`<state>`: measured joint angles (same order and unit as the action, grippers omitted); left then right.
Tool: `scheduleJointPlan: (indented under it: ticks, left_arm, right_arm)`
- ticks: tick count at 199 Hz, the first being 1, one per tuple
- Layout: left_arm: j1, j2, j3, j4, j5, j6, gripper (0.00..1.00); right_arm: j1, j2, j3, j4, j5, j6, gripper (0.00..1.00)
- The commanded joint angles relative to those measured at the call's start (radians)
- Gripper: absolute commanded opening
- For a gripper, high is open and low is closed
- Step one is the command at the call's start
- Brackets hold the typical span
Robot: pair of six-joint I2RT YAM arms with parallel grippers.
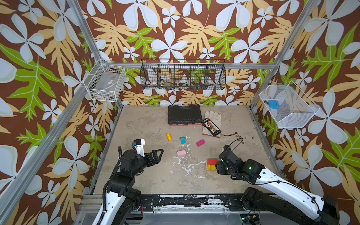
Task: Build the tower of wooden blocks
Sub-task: 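Carry the yellow block toward the robot over the stack while the left arm shifts slightly, then lower the yellow block onto the red block and open the right gripper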
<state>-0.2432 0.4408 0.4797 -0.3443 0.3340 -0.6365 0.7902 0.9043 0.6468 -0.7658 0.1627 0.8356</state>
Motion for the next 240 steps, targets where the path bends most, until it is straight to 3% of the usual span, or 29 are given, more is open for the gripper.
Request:
scheduleJointPlan:
  ticks: [1,71,169,240]
  left_arm:
    - [-0.002,-0.033,-0.016,0.054,0.033,-0.017,1.00]
    - [-0.003,-0.046,-0.019,0.057,0.019,-0.006,1.00]
    - [-0.003,-0.047,-0.023,0.059,0.017,-0.006,1.00]
    - [-0.003,-0.049,-0.024,0.059,0.017,-0.006,1.00]
  right_arm:
    - [0.001,0.008,-0.006,0.025,-0.016,0.023,0.43]
    - [0.011,0.040,-0.010,0.067,-0.037,0.031,0.43]
    - [0.048,0.122,0.031,0.096,0.038,0.063,0.42]
    - [0.060,0.205,0.056,0.126,0.049,0.055,0.47]
